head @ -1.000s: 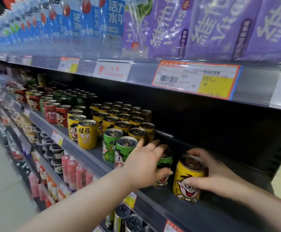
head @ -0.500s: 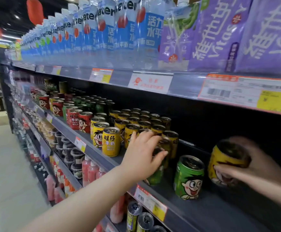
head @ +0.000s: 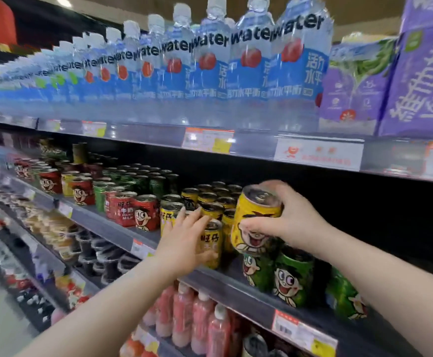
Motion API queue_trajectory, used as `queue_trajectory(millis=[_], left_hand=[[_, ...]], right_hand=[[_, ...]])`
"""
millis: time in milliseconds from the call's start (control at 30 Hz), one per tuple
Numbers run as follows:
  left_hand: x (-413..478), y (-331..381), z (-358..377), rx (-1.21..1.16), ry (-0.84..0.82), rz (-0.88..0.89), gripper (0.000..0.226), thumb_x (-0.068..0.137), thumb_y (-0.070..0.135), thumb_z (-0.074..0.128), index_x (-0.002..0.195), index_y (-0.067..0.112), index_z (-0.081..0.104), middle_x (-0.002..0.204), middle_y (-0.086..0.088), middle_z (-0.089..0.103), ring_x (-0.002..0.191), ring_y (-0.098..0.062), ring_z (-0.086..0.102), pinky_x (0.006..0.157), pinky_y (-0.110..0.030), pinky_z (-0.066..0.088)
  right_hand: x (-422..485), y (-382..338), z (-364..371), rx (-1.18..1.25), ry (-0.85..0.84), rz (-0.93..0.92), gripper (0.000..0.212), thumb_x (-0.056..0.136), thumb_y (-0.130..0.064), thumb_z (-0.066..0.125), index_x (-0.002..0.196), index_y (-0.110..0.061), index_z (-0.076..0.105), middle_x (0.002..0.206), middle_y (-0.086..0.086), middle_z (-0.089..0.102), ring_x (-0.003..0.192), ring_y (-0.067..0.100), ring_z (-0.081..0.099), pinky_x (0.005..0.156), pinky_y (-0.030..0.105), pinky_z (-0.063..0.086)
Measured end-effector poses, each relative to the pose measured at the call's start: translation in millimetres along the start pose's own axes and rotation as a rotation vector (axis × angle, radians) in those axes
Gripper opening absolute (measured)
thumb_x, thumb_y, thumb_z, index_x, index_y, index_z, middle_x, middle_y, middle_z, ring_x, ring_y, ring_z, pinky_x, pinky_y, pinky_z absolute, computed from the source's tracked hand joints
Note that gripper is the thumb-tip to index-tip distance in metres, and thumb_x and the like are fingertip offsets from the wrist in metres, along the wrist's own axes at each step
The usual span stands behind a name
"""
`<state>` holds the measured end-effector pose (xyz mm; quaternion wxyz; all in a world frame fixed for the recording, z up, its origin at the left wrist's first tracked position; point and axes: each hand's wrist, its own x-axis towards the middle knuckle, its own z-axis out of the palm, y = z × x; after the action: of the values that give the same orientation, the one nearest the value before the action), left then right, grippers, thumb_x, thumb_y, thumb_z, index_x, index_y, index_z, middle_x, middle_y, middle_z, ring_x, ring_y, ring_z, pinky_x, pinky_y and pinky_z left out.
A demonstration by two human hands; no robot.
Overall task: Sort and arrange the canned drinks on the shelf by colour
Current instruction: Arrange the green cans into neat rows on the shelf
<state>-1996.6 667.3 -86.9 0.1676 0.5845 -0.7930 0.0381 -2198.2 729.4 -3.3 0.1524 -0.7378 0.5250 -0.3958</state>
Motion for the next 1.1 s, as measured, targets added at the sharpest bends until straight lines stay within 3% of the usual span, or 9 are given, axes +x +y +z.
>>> queue_trajectory(millis=[200, 367, 467, 733, 867, 1000, 1100], left_hand=[[14.0, -33.6, 1.3, 0.078, -0.122, 0.185, 0.064, 0.091, 0.042, 0.048, 0.146, 0.034, 0.018, 0.158, 0.008, 0.011, 0.146, -0.023, 0.002, 0.116, -0.052, 0.007], [19.7, -43.0, 5.6, 0.027, -0.081, 0.250, 0.057, 0.093, 0.034, 0.043, 0.145, 0.035, 0.021, 0.157, 0.008, 0.016, 0.146, -0.021, 0.007, 0.117, -0.050, 0.007], [21.3, -45.2, 8.1, 0.019, -0.064, 0.273, 0.056, 0.094, 0.034, 0.042, 0.145, 0.034, 0.021, 0.157, 0.007, 0.016, 0.145, -0.021, 0.008, 0.117, -0.050, 0.008], [24.1, -42.1, 11.9, 0.034, -0.067, 0.255, 0.058, 0.094, 0.032, 0.042, 0.146, 0.033, 0.017, 0.158, 0.007, 0.011, 0.146, -0.021, 0.004, 0.117, -0.049, 0.007], [24.2, -40.3, 11.9, 0.014, -0.052, 0.230, 0.054, 0.096, 0.031, 0.040, 0.146, 0.032, 0.019, 0.158, 0.007, 0.013, 0.146, -0.021, 0.005, 0.116, -0.051, 0.006], [21.4, -27.8, 9.7, -0.010, 0.001, 0.166, 0.050, 0.096, 0.043, 0.034, 0.144, 0.029, 0.026, 0.156, 0.006, 0.019, 0.145, -0.020, 0.010, 0.116, -0.049, 0.004], [17.8, -5.0, 0.6, -0.068, 0.079, 0.209, 0.053, 0.094, 0.051, 0.032, 0.140, 0.026, 0.032, 0.150, 0.005, 0.032, 0.140, -0.016, 0.023, 0.117, -0.043, 0.009]], right_hand=[[19.1, 0.9, 61.9, -0.154, -0.092, 0.116, 0.083, 0.059, -0.049, 0.081, 0.127, -0.026, 0.042, 0.115, -0.011, 0.054, 0.106, 0.010, 0.054, 0.086, 0.024, 0.044], [23.1, 19.0, 73.4, -0.379, -0.137, 0.232, 0.080, 0.058, -0.062, 0.075, 0.127, -0.030, 0.048, 0.121, -0.007, 0.052, 0.117, 0.016, 0.049, 0.100, 0.035, 0.042], [26.7, 23.8, 79.8, -0.560, -0.190, 0.264, 0.088, 0.059, -0.071, 0.067, 0.134, -0.031, 0.043, 0.133, -0.003, 0.046, 0.125, 0.020, 0.041, 0.103, 0.037, 0.037], [38.1, 27.8, 74.7, -0.654, -0.248, 0.309, 0.092, 0.067, -0.066, 0.066, 0.141, -0.022, 0.033, 0.143, 0.003, 0.040, 0.132, 0.023, 0.036, 0.107, 0.039, 0.035], [36.0, 33.6, 81.8, -0.823, -0.275, 0.263, 0.091, 0.070, -0.067, 0.061, 0.143, -0.021, 0.032, 0.145, 0.005, 0.038, 0.133, 0.026, 0.034, 0.107, 0.044, 0.031], [30.5, 35.6, 65.8, -0.678, -0.262, 0.208, 0.093, 0.072, -0.069, 0.058, 0.146, -0.024, 0.025, 0.152, 0.004, 0.027, 0.138, 0.025, 0.028, 0.111, 0.043, 0.031], [22.7, 41.0, 23.2, -0.496, -0.135, 0.212, 0.077, 0.078, -0.063, 0.054, 0.143, -0.031, 0.029, 0.150, 0.000, 0.030, 0.135, 0.020, 0.034, 0.109, 0.039, 0.035]])
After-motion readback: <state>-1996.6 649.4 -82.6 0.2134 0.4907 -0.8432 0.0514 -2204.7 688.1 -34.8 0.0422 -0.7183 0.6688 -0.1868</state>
